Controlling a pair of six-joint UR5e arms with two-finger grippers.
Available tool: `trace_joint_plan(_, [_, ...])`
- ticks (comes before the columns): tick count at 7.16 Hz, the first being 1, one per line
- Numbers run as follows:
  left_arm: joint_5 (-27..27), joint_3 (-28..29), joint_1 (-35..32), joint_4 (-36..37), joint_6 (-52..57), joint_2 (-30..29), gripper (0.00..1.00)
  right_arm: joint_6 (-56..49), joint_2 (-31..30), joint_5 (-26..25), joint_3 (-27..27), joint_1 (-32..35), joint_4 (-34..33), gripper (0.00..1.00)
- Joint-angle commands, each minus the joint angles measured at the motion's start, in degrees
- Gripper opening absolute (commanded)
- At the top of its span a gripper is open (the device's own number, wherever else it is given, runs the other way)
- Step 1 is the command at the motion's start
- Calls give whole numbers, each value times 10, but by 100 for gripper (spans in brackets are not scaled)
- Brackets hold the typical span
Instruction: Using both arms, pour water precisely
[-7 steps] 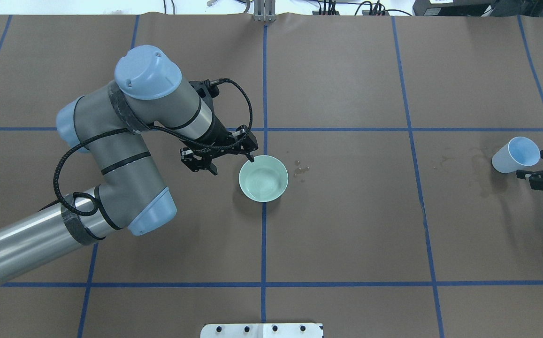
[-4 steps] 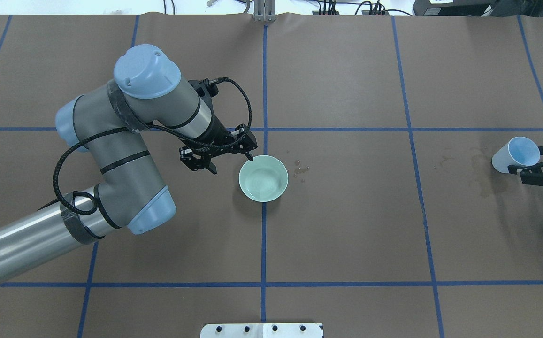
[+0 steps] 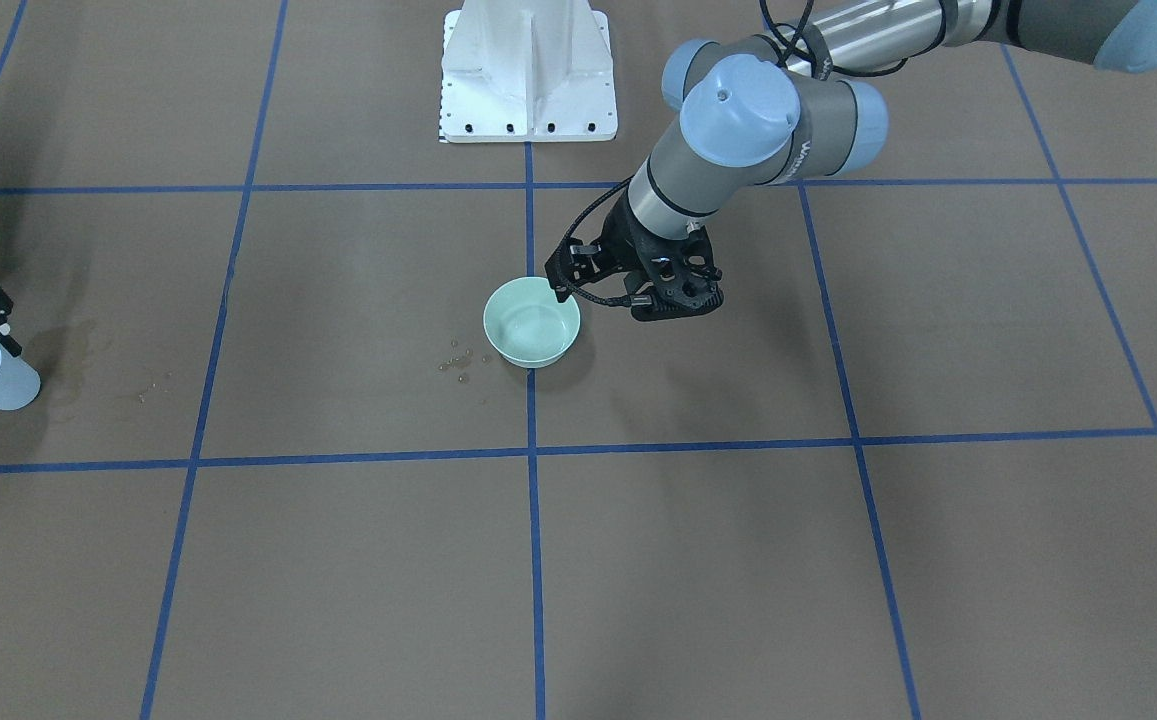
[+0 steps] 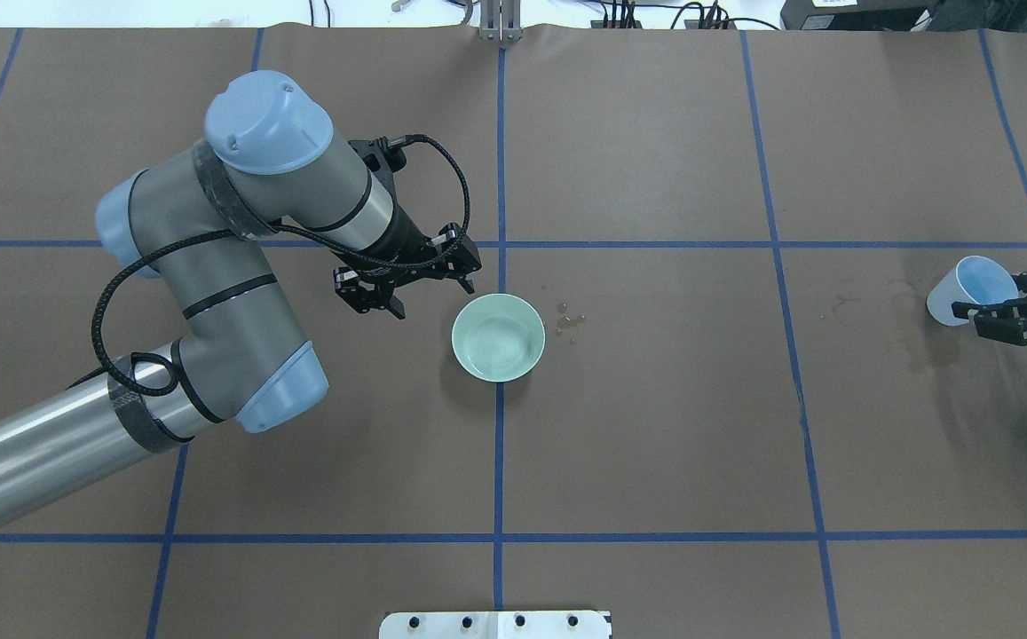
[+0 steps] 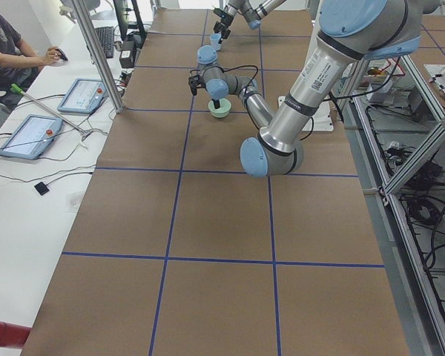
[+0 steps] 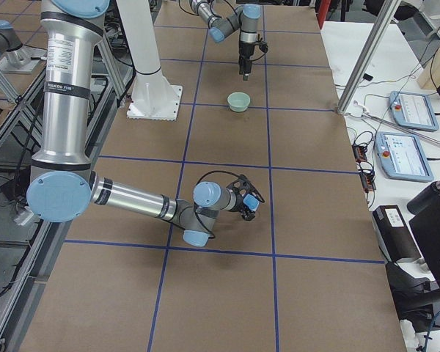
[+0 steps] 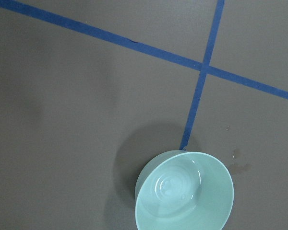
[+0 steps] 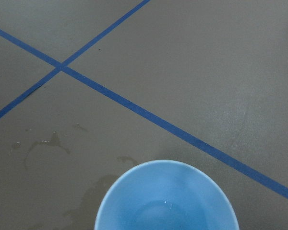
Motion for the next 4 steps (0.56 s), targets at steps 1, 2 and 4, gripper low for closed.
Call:
trace_joint_plan(1, [-4,-2,-7,0,0,0,92,6,8,9,19,1,-2,0])
trace_joint_plan(2, [-18,-32,-28,0,3,32,92,59,22,29,41,0,-27,0])
trace_joint_plan(4, [-89,-99,-100,-2,103,150,92,99,47,57,131,1,-157,0])
